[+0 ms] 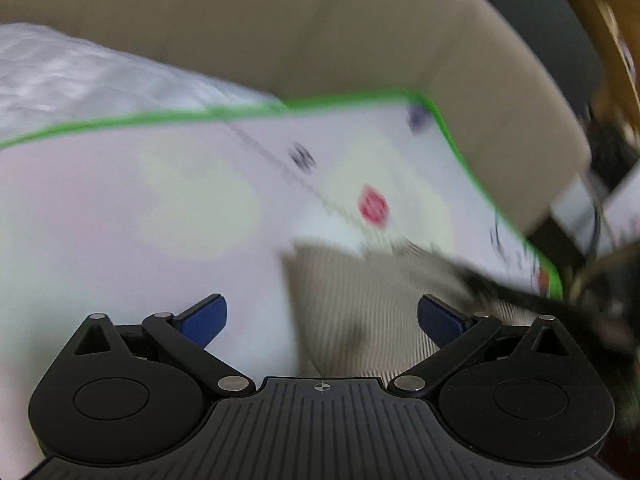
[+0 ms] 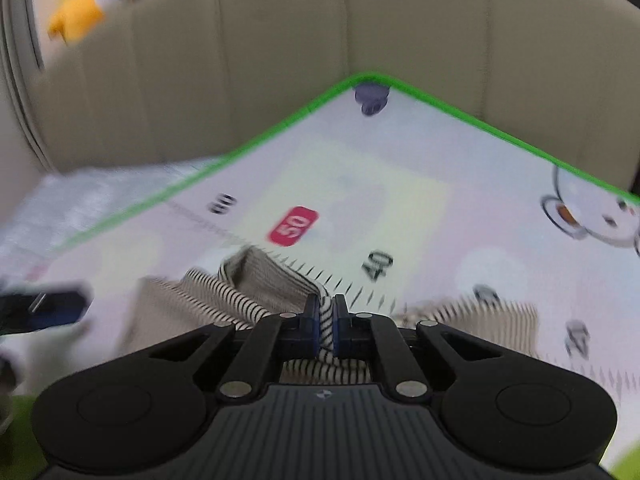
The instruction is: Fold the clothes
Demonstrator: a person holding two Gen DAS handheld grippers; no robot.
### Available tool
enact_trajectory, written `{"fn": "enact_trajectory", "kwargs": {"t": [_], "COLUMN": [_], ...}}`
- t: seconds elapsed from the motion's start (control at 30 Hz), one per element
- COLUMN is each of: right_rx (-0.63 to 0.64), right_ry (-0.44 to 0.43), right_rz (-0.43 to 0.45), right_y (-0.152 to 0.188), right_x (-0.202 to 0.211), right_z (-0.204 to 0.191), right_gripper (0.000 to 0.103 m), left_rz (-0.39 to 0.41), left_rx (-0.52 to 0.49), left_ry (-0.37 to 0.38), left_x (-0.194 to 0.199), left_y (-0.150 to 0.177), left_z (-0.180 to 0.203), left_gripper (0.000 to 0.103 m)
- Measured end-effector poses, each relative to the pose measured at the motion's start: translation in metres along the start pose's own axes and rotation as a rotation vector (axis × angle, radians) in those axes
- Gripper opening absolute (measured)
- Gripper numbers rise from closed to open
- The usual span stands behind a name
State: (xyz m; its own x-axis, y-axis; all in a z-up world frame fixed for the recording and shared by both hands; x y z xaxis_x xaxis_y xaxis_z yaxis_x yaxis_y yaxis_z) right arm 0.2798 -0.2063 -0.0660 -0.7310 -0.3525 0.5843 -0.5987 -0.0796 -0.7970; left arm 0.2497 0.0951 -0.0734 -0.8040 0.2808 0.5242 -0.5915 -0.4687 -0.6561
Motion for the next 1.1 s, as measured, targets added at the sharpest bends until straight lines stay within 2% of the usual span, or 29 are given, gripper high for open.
{"fn": "enact_trajectory", "kwargs": {"t": [0.1, 0.2, 0.3, 0.43, 0.5, 0.57, 0.6, 0.63, 0.77, 0.83, 0.87, 0.9, 1.0, 1.1], "right_rx": [-0.081, -0.101, -0.123, -0.158, -0.172, -0.173, -0.166, -0.159, -0.082, -0.055, -0.042, -0.038, -0.069, -0.164], "right_ry": [-0.058, -0.081, -0.079, -0.055, -0.047, -0.041, -0.036, -0.031, 0.013, 0.07, 0.097, 0.113, 0.14, 0.172], "right_rz": [-0.002, -0.029, -0.044, -0.065, -0.06, -0.042, -0.032, -0.021, 0.139, 0.226, 0.267, 0.278, 0.24, 0.166], "right_y": [0.019, 0.052, 0.085, 0.114, 0.121, 0.122, 0.121, 0.12, 0.114, 0.113, 0.113, 0.113, 0.116, 0.127], "right_x": [0.051, 0.082, 0.095, 0.084, 0.081, 0.087, 0.093, 0.099, 0.138, 0.154, 0.161, 0.16, 0.144, 0.119], "right_z": [0.0, -0.008, -0.012, -0.011, -0.008, -0.007, -0.008, -0.009, -0.012, -0.008, -0.006, -0.003, 0.008, 0.024], "right_gripper": [0.005, 0.005, 0.005, 0.005, 0.003, 0.004, 0.011, 0.023, 0.049, 0.091, 0.096, 0.098, 0.098, 0.098], "left_rz": [0.053, 0.088, 0.058, -0.027, -0.08, -0.123, -0.144, -0.165, -0.188, -0.184, -0.178, -0.171, -0.181, -0.194], "left_rx": [0.082, 0.101, 0.093, -0.075, -0.221, -0.313, -0.356, -0.399, -0.381, -0.392, -0.398, -0.403, -0.395, -0.377], "left_ry": [0.079, 0.128, 0.143, 0.066, -0.02, -0.088, -0.121, -0.154, -0.165, -0.168, -0.173, -0.18, -0.179, -0.183], "left_x": [0.021, 0.037, 0.042, 0.034, 0.027, 0.021, 0.017, 0.014, 0.012, 0.014, 0.014, 0.013, 0.009, 0.005], "left_y": [-0.01, -0.01, 0.001, 0.032, 0.05, 0.065, 0.072, 0.078, 0.08, 0.08, 0.081, 0.081, 0.08, 0.079], "left_z": [-0.005, 0.003, 0.017, 0.046, 0.061, 0.063, 0.063, 0.064, 0.059, 0.059, 0.061, 0.062, 0.063, 0.059], "left_gripper": [0.103, 0.103, 0.103, 0.103, 0.103, 0.1, 0.1, 0.099, 0.097, 0.097, 0.097, 0.097, 0.098, 0.101]}}
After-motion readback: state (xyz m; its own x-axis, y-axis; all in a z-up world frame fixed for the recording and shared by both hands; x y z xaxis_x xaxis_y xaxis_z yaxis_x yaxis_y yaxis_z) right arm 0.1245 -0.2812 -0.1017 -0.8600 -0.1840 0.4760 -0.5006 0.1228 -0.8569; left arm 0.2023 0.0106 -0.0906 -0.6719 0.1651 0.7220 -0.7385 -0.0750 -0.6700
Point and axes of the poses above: each gripper's, at about its wrist camera, not at the fingertips, and x roughly against the way its jaws point, z to its right, y to its underside, the point moved 4 cm from there along -x, roughly the way its jaws point, and after that the axes turned 6 degrees about z, right-handed, at the moved point
